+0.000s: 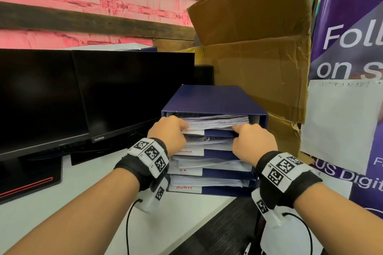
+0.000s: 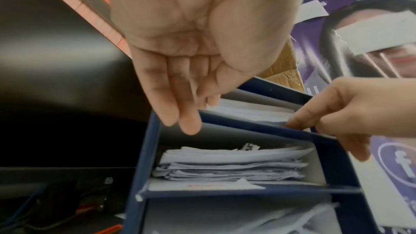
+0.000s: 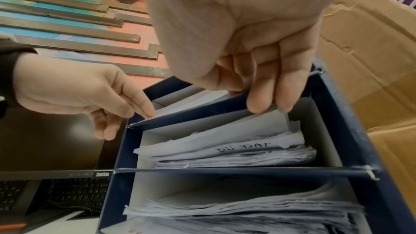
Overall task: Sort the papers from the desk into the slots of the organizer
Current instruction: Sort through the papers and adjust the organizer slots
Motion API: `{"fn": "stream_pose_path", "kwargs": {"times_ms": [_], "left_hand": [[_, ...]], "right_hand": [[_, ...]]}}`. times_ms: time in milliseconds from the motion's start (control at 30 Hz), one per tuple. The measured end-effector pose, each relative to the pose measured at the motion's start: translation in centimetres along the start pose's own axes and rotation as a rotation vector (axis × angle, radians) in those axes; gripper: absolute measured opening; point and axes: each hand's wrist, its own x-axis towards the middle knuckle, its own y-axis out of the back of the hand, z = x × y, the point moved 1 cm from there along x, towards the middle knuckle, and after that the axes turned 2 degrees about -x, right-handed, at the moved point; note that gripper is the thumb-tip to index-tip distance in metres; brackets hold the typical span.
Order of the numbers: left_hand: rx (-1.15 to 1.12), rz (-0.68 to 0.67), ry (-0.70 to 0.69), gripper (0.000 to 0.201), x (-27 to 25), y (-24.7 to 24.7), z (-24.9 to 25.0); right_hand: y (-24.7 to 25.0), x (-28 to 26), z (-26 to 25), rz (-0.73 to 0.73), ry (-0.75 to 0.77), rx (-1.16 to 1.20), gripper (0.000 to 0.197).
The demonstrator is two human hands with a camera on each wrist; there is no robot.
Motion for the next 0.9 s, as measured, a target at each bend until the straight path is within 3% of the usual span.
{"fn": "stream_pose_path", "kwargs": {"times_ms": [267, 633, 700, 833, 900], "left_hand": [[0.179, 0.059, 0.067, 0.029, -0.3, 0.2, -1.2], [0.013, -0.129, 0.055, 0.059, 0.4, -0.7, -1.4], [-0.044, -0.083, 0.048, 0.052, 0.1, -0.8, -1.6], [-0.065, 0.167, 0.032, 0.022, -0.4, 0.2, -1.7], [-0.038, 0.138, 0.028, 0.018, -0.7, 0.4, -1.6]], "right_hand": [[0.1, -0.8, -0.9, 0.083, 0.085, -0.051, 0.034], [0.4, 0.5, -0.4, -0.059, 0.009, -0.039, 0.038], [0.1, 0.0, -0.5, -0.023, 0.014, -0.003, 0.035], [-0.6, -1.3, -0.6, 0.135, 0.103, 0.056, 0.025], [-0.9, -1.5, -0.6, 0.141, 0.150, 0.082, 0.023]]}}
